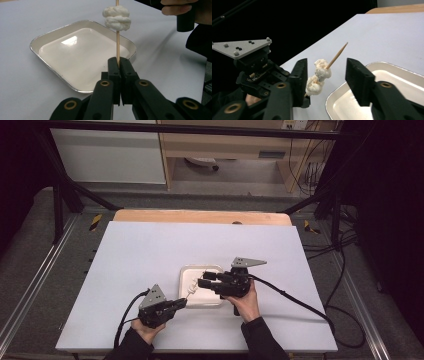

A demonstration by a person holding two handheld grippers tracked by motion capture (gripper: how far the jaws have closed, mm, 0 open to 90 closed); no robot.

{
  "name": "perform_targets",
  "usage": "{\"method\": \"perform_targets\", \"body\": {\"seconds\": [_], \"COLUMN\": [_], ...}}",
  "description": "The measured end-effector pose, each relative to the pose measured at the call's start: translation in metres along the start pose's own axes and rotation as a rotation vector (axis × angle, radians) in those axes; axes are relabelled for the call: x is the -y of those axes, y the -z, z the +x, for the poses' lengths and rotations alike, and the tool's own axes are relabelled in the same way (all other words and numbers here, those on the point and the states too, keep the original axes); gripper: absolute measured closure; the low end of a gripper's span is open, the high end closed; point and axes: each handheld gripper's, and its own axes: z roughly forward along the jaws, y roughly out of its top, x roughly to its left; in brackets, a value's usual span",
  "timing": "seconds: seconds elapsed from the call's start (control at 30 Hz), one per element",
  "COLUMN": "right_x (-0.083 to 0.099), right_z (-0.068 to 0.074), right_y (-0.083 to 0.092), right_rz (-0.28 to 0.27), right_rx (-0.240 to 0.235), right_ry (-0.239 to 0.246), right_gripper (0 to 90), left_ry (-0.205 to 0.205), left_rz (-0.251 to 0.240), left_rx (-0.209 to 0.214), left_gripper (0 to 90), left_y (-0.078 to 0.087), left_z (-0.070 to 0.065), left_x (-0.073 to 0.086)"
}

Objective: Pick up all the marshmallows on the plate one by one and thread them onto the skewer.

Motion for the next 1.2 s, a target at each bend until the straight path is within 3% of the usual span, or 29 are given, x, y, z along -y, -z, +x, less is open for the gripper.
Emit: {"method": "perform_targets", "body": {"seconds": [0.3,0.47,0.6,0.87,1.2], "right_x": [-0.001,0.004,0.011,0.026,0.044], "right_z": [0.001,-0.002,-0.009,-0.022,-0.035], "right_y": [0.012,0.022,0.031,0.051,0.078], "right_rz": [0.030,0.079,0.130,0.196,0.218], "right_rx": [0.068,0.149,0.218,0.310,0.372], "right_ry": [0.068,0.117,0.127,0.147,0.140], "right_gripper": [30.1,17.6,9.3,1.5,0.7], "left_ry": [0.002,0.000,0.001,0.006,0.009], "left_rz": [-0.006,-0.003,0.005,0.016,0.038], "left_rx": [-0.011,-0.014,-0.017,-0.017,-0.013], "left_gripper": [88.2,88.2,88.2,88.1,88.1], "left_y": [0.002,0.002,0.002,0.002,0.000], "left_z": [0.002,0.003,0.004,0.005,0.004], "left_x": [0.000,0.000,0.000,0.000,-0.001]}}
